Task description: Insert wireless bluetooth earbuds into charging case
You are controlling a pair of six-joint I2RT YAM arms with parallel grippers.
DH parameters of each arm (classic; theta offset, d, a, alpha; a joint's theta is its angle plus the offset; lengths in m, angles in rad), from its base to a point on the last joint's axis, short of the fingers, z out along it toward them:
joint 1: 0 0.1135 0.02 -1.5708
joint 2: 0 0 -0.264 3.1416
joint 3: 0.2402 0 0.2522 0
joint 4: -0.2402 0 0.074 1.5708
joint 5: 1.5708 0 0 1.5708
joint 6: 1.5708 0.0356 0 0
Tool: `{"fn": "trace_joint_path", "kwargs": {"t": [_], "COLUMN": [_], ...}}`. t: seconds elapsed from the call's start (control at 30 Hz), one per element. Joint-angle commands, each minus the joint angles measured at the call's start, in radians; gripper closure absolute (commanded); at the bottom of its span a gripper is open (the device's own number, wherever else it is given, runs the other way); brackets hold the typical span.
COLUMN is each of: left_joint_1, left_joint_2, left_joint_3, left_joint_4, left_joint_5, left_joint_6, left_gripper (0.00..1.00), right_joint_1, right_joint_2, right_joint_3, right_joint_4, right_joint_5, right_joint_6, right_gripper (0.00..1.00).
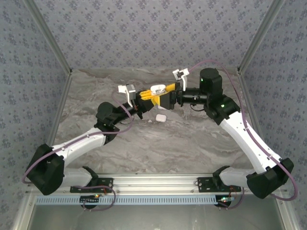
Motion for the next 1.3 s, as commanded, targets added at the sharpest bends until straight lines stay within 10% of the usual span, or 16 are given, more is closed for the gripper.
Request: {"fn": "trace_joint_path", "kwargs": {"t": [0.0, 0.47, 0.9, 1.27], "left_joint_1": [-0.006, -0.005, 0.001, 0.213], "left_joint_2": [0.024, 0.029, -0.042, 0.146], "left_joint_3": [0.025, 0.02, -0.003, 0.006], "left_joint_4": [0.009, -0.022, -0.506, -0.779], "left_joint_5": [0.033, 0.016, -0.17, -0.082], "left_joint_6": [-0.031, -0.015, 0.099, -0.079], "left_gripper": [1.0, 1.0, 1.0, 1.0], "right_joint_1": [-0.004, -0.017, -0.108, -0.242], "right_joint_2": [-0.011, -0.05, -0.204, -0.214], "right_joint_3": [0.051, 0.06, -0.075, -0.198], "right_joint_4": [-0.001, -0.094, -0.256, -0.252], "right_joint_5": [-0.024, 0.038, 0.683, 0.622], "right_joint_6": [-0.067, -0.149, -0.16, -0.065], "right_gripper": [0.0, 0.0, 0.0, 0.0]}}
